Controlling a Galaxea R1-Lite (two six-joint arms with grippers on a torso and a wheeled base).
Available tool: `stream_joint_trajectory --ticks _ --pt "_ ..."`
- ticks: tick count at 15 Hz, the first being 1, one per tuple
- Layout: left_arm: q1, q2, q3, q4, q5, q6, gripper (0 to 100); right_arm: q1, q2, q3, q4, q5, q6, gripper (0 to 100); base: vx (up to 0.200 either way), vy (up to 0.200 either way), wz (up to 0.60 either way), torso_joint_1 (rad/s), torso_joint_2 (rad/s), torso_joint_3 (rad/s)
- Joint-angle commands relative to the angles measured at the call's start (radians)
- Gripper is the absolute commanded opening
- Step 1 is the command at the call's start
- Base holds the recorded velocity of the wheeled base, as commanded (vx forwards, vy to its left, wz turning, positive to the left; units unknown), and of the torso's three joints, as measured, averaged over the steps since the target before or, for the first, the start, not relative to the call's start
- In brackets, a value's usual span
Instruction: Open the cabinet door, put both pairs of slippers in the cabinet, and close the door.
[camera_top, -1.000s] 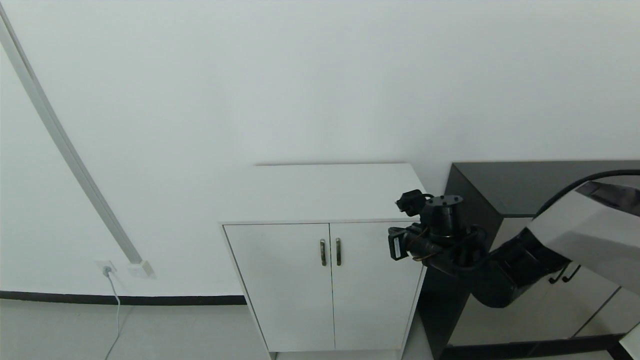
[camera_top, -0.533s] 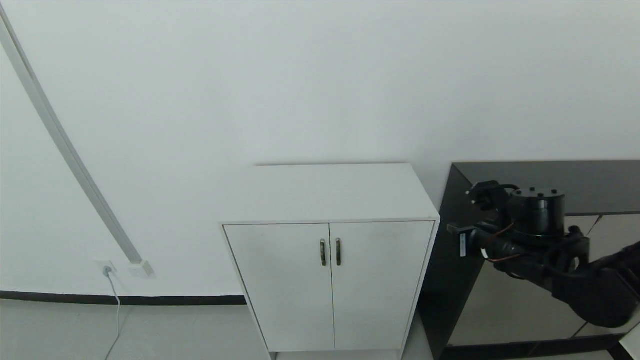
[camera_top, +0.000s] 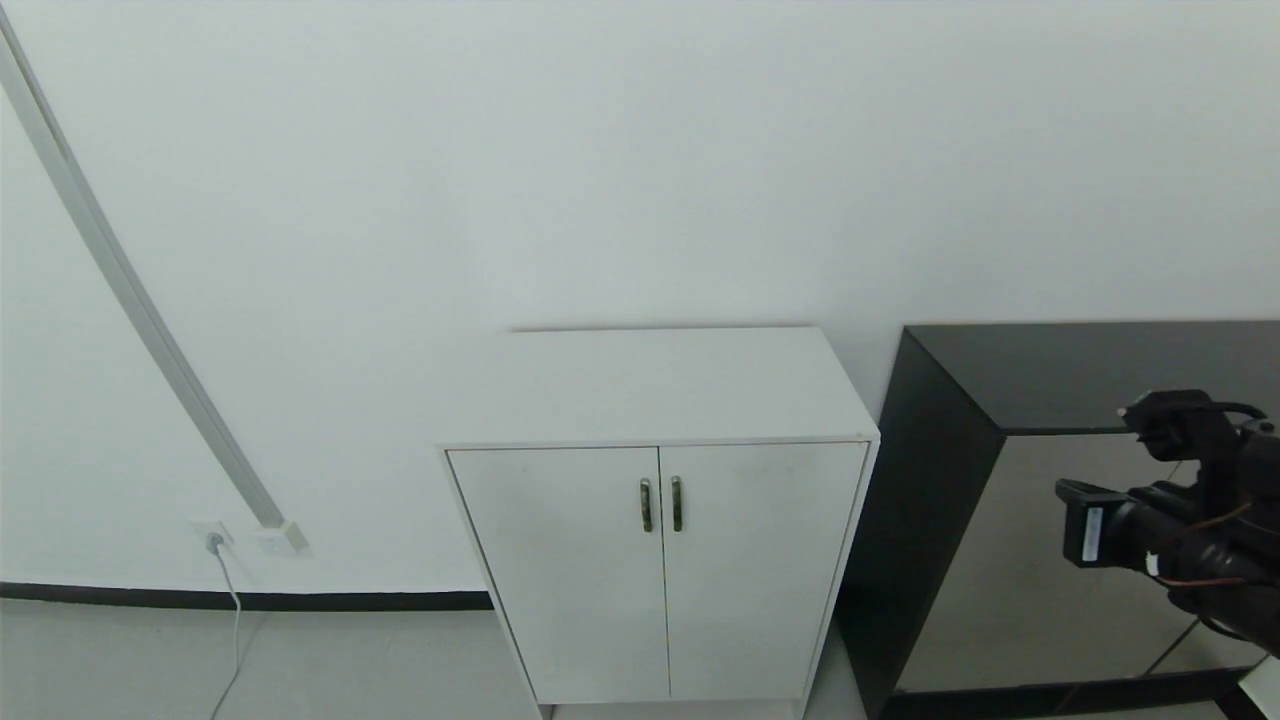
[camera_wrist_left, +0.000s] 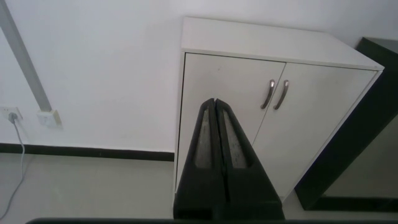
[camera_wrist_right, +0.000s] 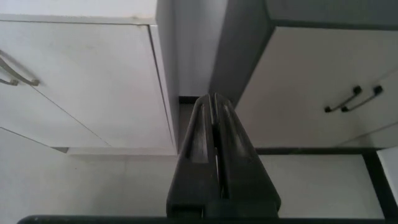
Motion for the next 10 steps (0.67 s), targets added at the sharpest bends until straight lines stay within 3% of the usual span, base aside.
stream_joint_trajectory --ticks 1,7,10 --pt "0.000 0.001 0.000 0.000 0.000 0.000 0 -0.017 -0.158 0.104 0.007 -0.002 -0.002 0 0.000 0.000 0.00 0.000 0.00 0.000" --pt "0.000 0.001 0.000 0.000 -0.001 0.002 0 -0.054 -0.394 0.267 0.015 0.000 -0.003 0 0.000 0.000 0.00 0.000 0.00 0.000" --pt "0.000 0.001 0.000 0.000 -0.001 0.002 0 -0.066 -0.565 0.306 0.133 0.003 -0.002 0 0.000 0.000 0.00 0.000 0.00 0.000"
